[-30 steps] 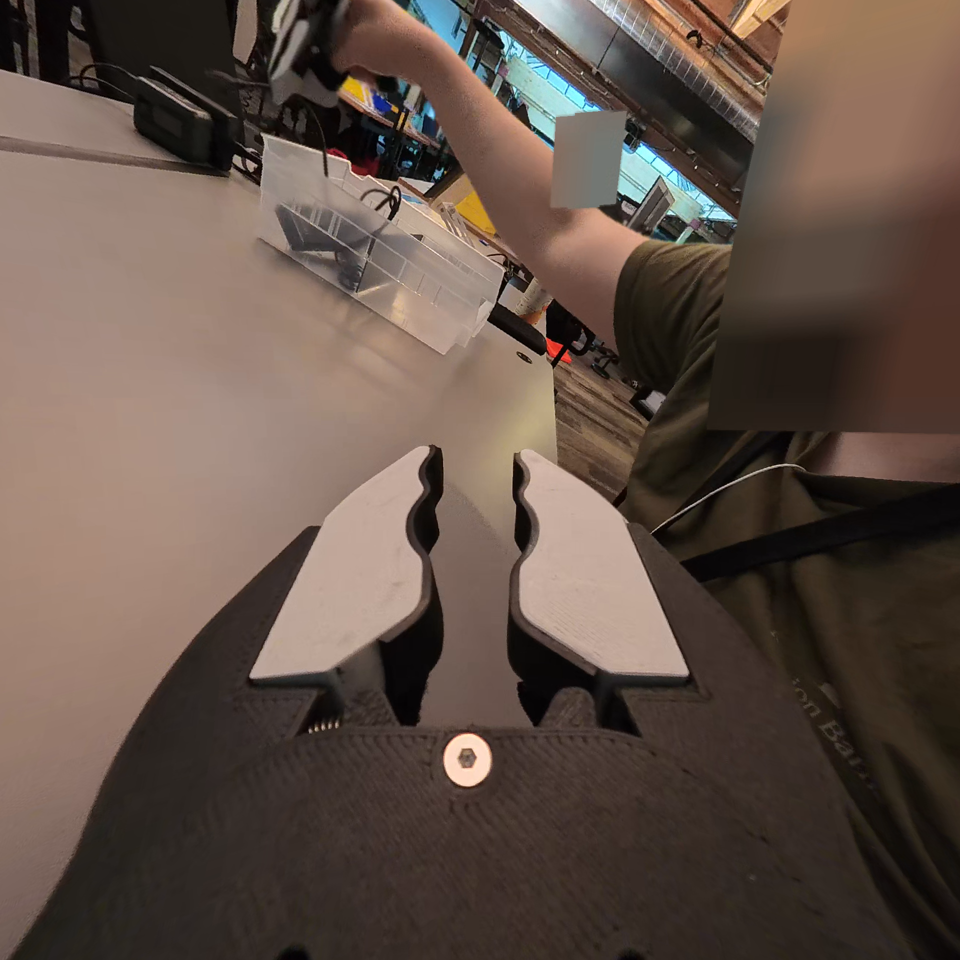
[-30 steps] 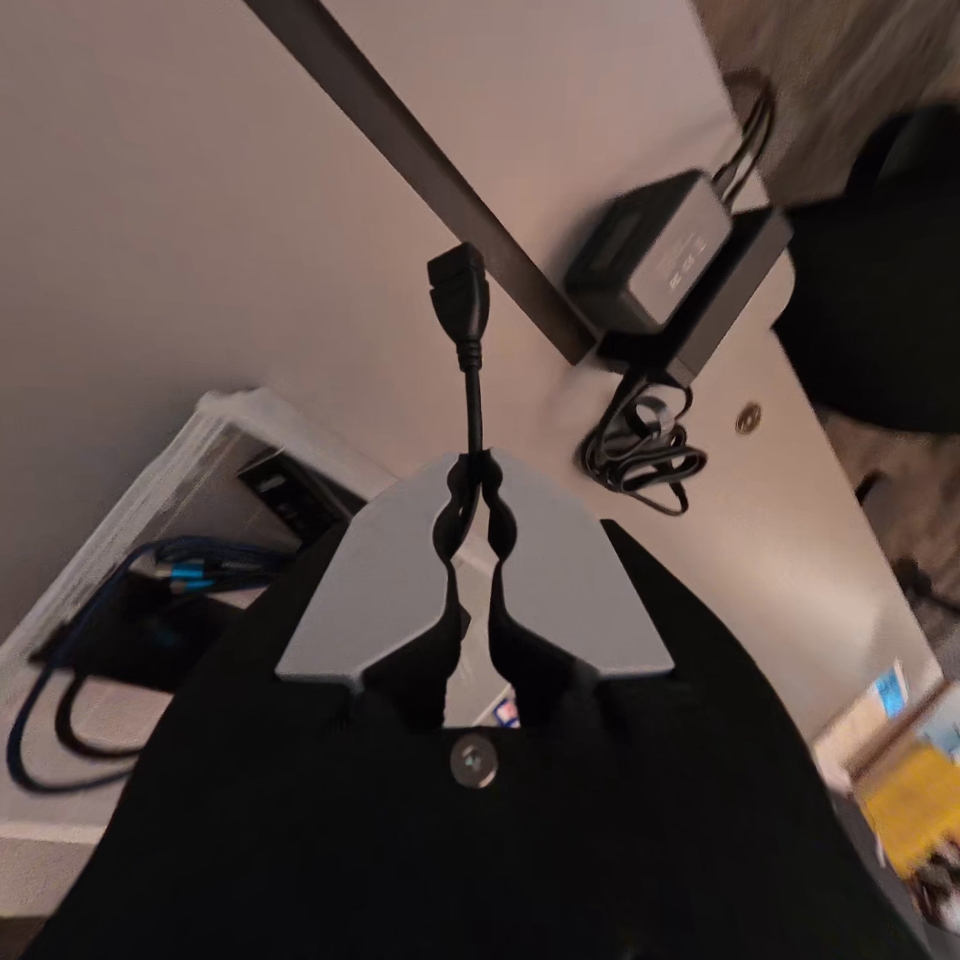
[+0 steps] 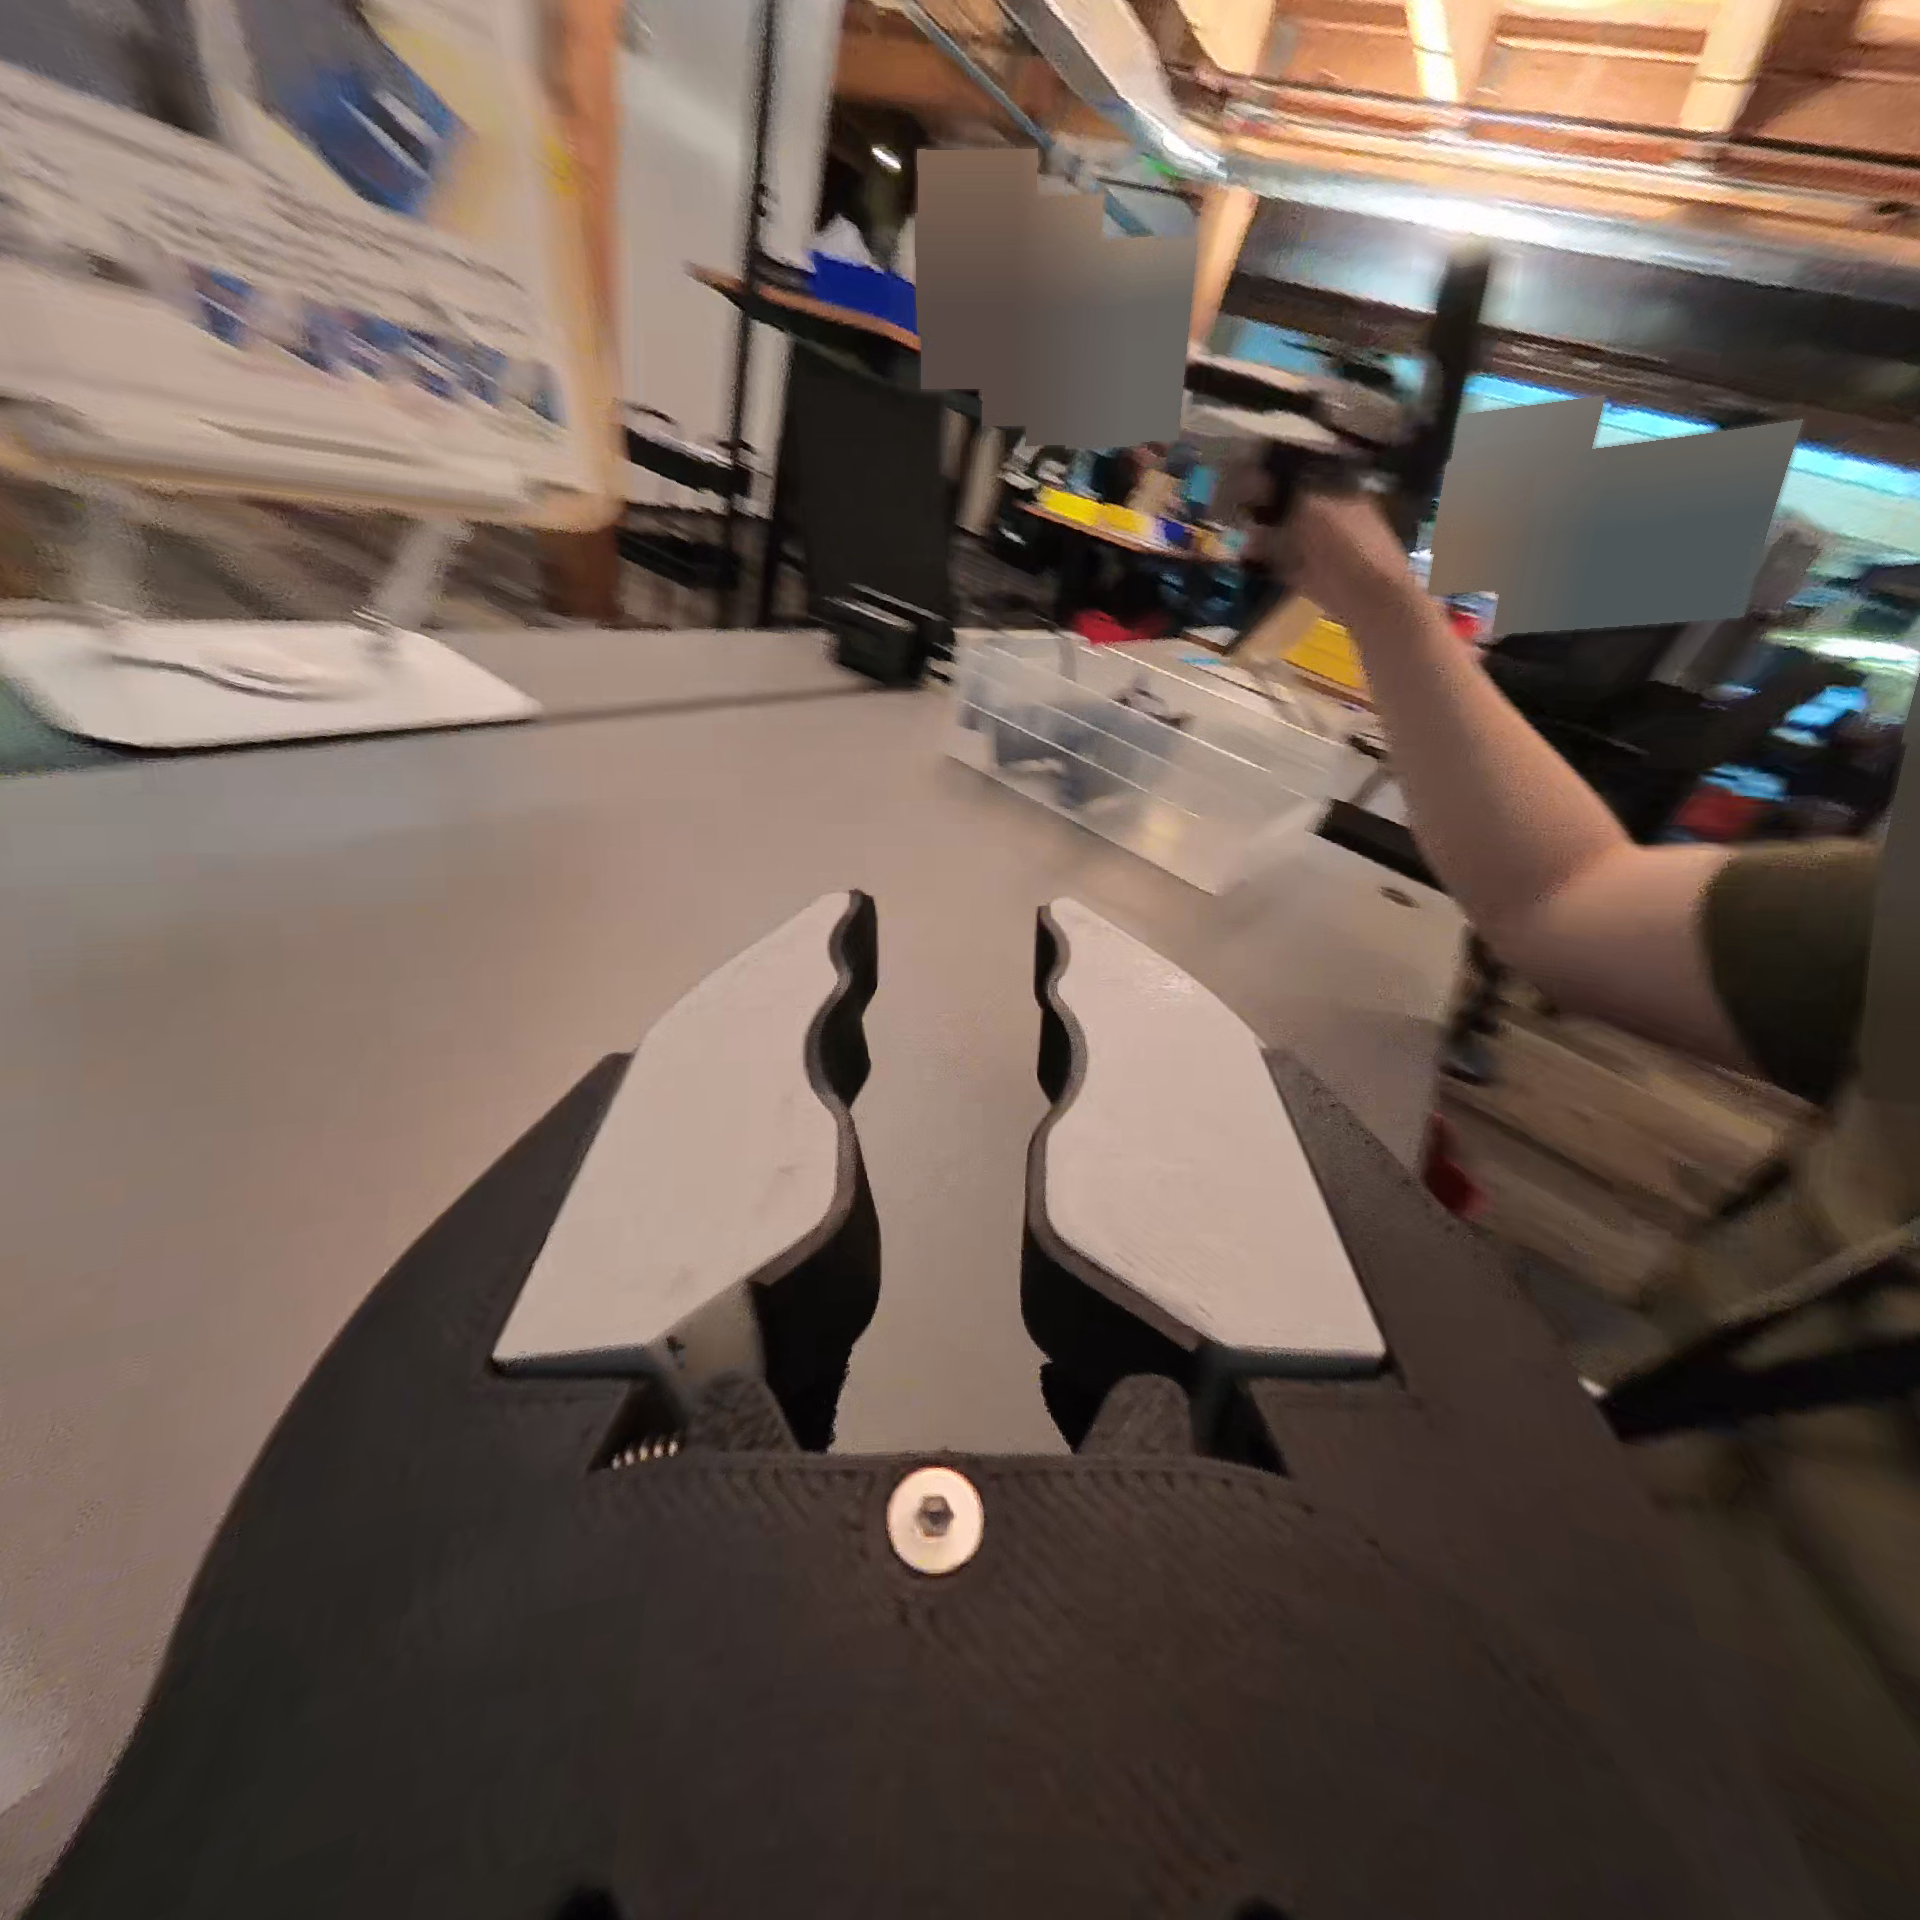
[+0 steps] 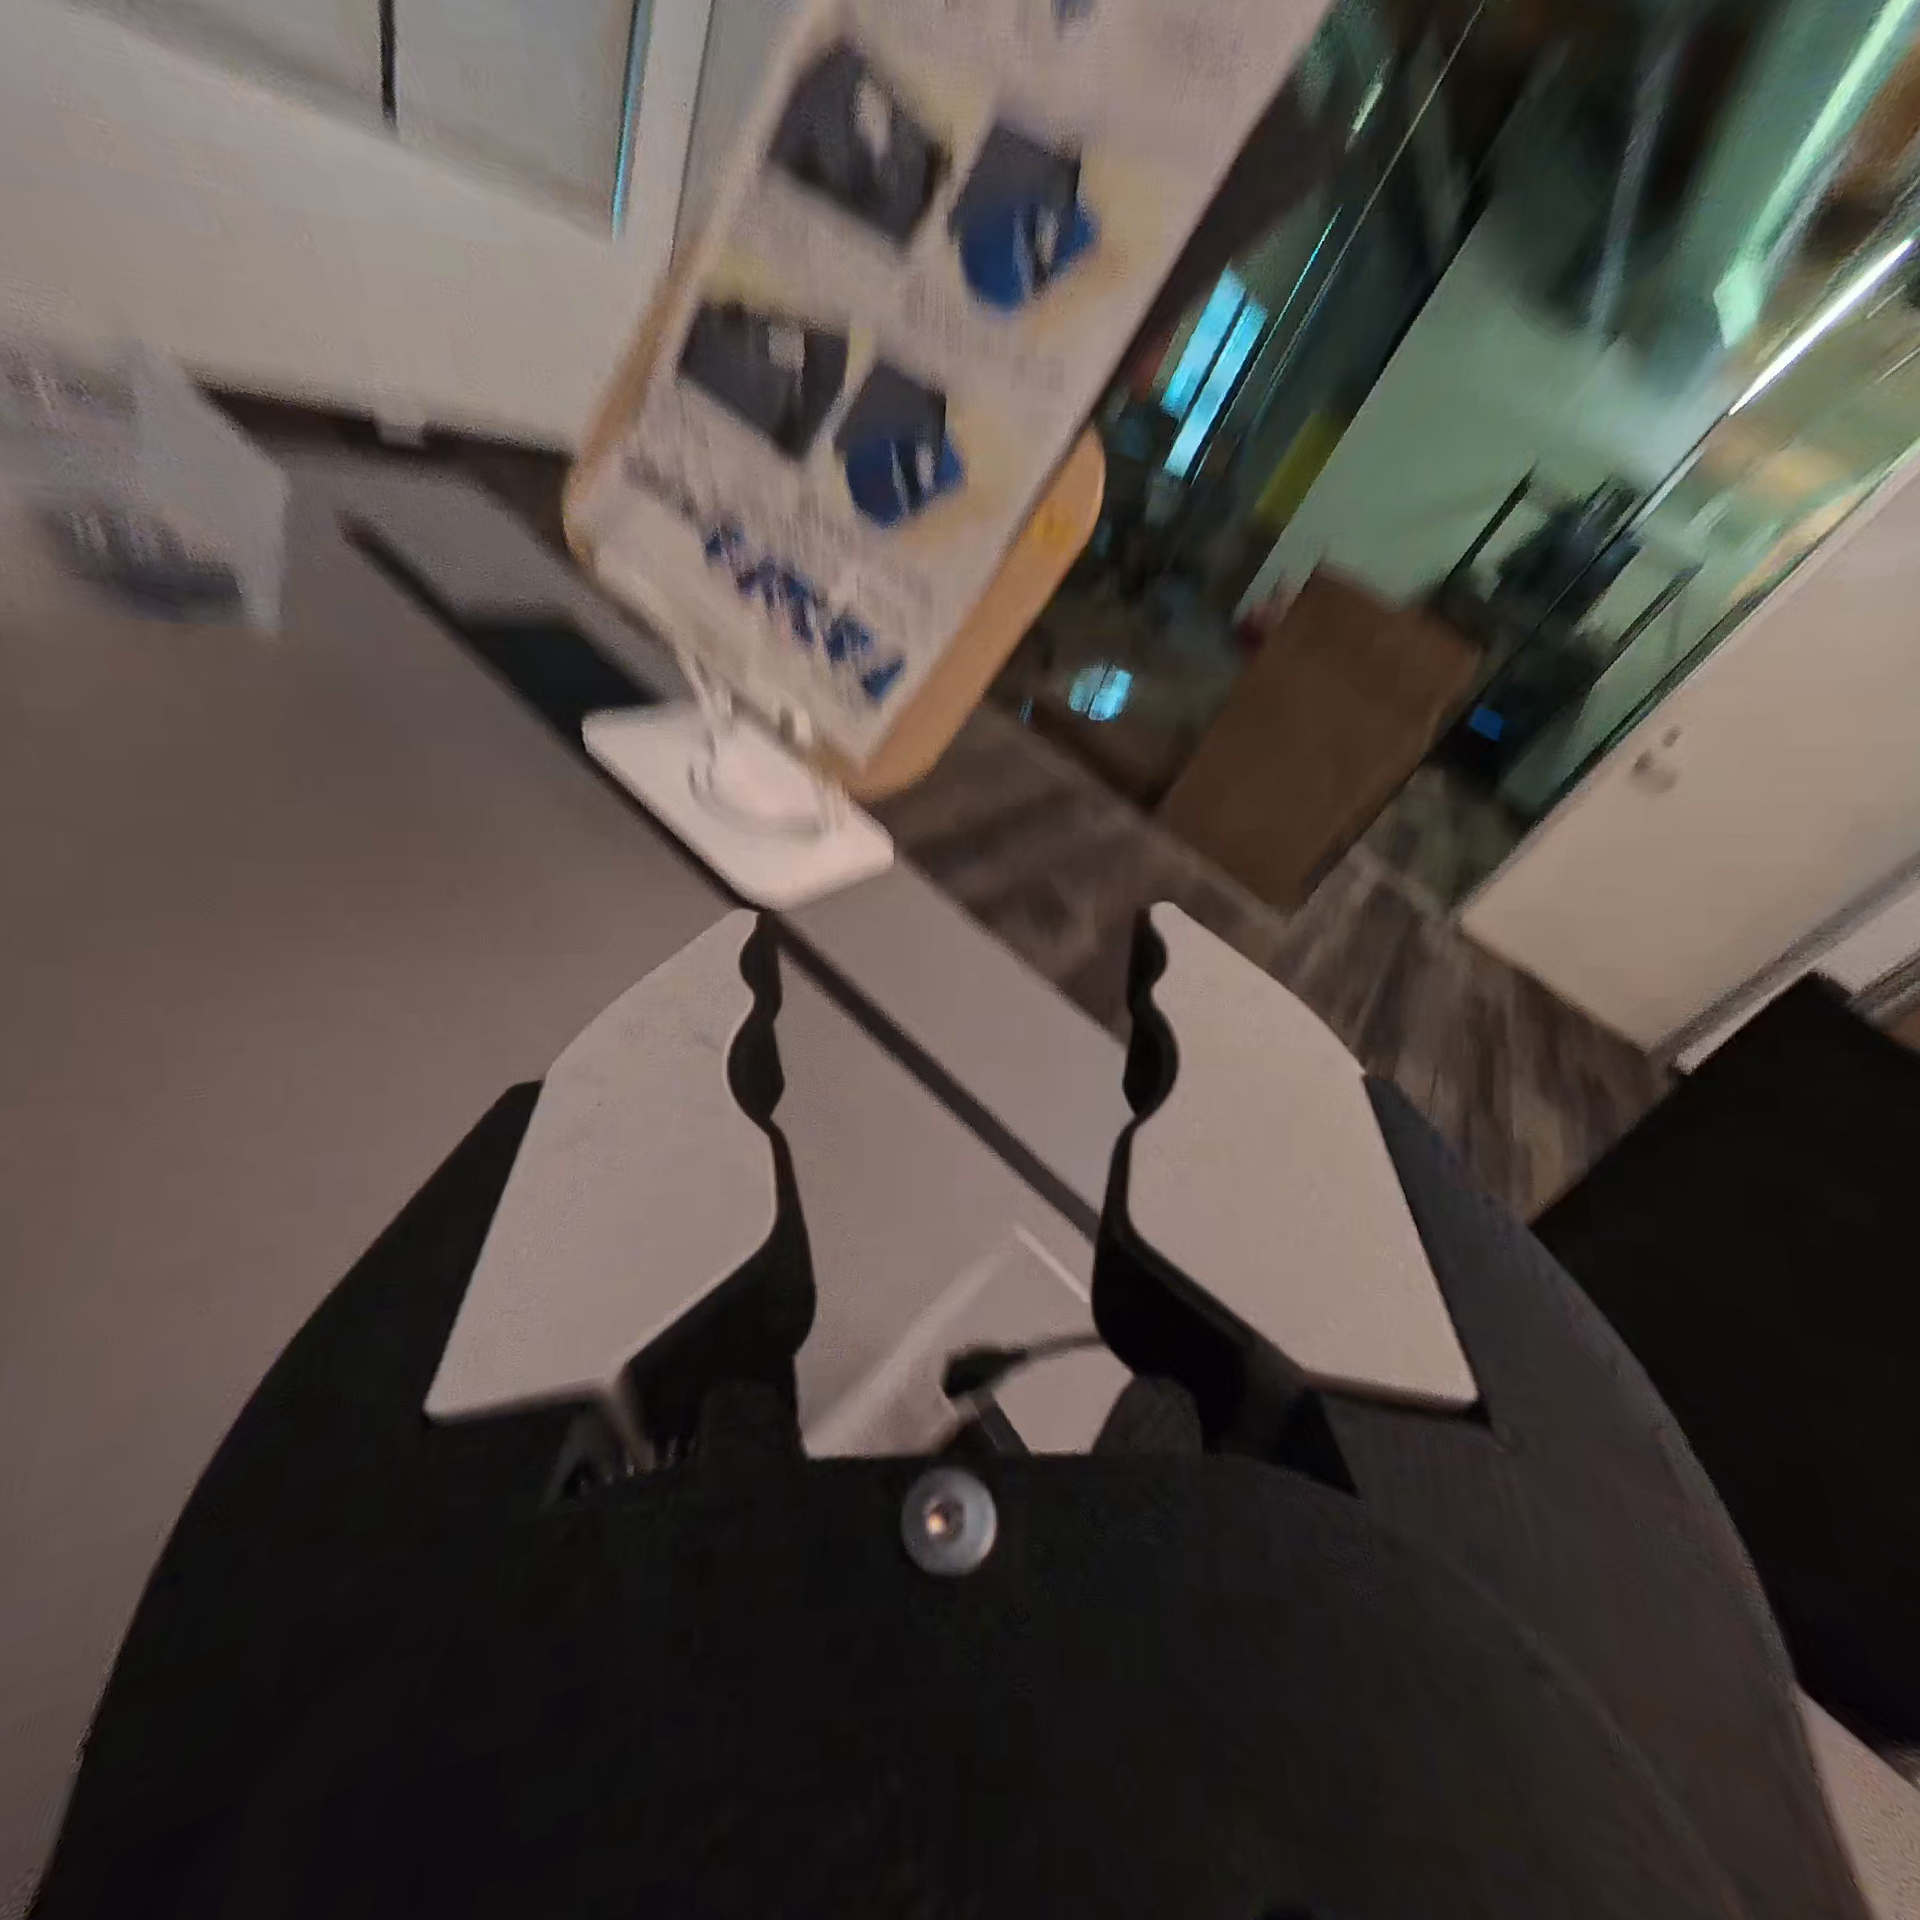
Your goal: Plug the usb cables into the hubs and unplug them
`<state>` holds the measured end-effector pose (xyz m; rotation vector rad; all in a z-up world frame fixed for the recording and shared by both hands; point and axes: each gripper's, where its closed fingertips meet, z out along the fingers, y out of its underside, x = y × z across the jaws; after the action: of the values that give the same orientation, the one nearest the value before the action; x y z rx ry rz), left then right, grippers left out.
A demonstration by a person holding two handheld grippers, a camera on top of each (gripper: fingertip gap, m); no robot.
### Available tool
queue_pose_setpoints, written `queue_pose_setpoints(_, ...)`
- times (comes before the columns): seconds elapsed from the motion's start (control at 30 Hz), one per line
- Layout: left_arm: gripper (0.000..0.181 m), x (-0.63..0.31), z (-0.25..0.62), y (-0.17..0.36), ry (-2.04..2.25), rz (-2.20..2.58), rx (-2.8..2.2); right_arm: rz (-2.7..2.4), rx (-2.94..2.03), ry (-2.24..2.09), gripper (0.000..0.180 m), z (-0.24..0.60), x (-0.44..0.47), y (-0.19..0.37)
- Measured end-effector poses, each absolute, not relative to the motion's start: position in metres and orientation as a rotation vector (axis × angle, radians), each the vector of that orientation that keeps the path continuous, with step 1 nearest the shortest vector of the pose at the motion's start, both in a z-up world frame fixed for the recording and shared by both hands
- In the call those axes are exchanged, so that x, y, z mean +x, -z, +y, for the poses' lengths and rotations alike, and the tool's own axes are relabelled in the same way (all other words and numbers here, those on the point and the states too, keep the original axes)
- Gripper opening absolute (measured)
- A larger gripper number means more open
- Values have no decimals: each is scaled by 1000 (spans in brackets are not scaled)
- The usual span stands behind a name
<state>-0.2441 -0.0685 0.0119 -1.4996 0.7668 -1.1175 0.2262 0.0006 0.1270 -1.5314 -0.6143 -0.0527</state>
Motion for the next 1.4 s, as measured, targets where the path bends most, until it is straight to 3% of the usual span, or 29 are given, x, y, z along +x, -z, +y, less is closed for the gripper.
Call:
queue_pose_setpoints(0.17,35,-338,7,-43,510,766,-1535,-595,-1370,-69,60,-19,140,-147)
queue_pose_setpoints(0.27,37,-388,72,-34,245,877,-1742,-647,-1348,-144,59,-13,91,-154)
queue_pose_setpoints(0.6,48,-377,196,29,100,1507,-1860,-778,-1253,-257,56,18,-10,-165)
queue_pose_setpoints(0.67,41,-372,210,49,48,1671,-1828,-823,-1280,-248,56,21,-18,-155)
queue_pose_setpoints(0.83,67,-380,240,95,56,1907,-1915,-871,-1319,-145,55,32,-17,-139)
queue_pose_setpoints(1.4,57,-385,250,147,39,2220,-1927,-1018,-1478,0,55,67,-28,-81)
